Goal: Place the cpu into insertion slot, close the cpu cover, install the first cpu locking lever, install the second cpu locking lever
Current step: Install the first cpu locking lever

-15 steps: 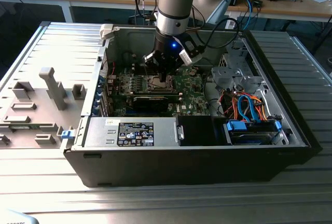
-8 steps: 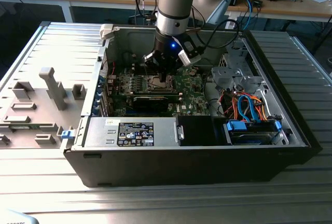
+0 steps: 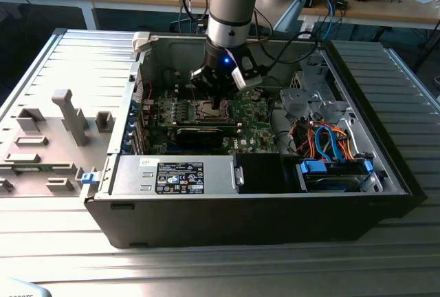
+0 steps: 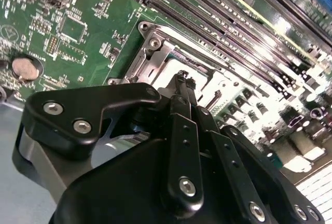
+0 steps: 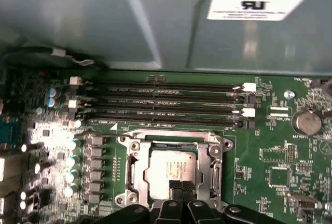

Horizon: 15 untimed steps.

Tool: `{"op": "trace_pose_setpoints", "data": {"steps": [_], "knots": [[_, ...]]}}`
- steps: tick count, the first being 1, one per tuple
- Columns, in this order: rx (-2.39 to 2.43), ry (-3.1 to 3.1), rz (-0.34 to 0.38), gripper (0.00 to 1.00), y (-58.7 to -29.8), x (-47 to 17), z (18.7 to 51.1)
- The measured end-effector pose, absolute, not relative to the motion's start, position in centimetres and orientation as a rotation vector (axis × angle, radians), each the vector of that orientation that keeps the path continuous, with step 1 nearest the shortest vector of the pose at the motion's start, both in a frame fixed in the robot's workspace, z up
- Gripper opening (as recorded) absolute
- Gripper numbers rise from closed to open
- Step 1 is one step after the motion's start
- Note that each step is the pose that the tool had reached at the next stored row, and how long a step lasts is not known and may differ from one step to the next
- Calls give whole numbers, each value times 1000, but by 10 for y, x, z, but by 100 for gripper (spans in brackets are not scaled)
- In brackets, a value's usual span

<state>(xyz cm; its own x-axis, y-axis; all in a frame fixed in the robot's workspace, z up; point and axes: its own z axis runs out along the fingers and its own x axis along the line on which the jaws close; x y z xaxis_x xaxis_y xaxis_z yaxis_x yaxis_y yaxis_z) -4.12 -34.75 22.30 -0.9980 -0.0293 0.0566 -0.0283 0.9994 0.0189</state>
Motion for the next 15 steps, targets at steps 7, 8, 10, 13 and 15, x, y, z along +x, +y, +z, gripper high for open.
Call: {"op": "trace_pose_setpoints", "data": {"steps": [7, 8, 10, 13, 15], "knots": [[16, -3096, -23, 11, -346, -48, 228], [16, -3099, -23, 11, -346, -50, 229], [16, -3104, -23, 11, -345, -55, 230], [17, -3112, -22, 11, -344, -63, 231], [17, -3117, -23, 11, -344, -66, 232]]}}
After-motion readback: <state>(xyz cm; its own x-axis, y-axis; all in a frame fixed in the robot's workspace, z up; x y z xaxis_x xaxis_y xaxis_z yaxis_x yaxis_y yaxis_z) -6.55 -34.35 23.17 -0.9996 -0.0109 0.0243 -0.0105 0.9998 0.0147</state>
